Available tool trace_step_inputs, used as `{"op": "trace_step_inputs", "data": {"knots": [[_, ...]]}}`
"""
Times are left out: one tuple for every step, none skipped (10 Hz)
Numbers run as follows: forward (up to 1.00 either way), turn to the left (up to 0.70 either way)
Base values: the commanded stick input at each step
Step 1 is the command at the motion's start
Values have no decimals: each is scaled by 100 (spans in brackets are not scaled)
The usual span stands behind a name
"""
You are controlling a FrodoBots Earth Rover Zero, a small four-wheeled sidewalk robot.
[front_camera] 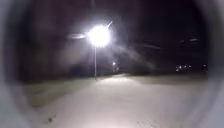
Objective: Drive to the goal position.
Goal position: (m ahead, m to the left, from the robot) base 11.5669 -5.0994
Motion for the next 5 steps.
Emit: {"op": "trace_step_inputs", "data": {"knots": [[70, 0], [70, 0], [70, 0], [70, 0], [70, 0]]}}
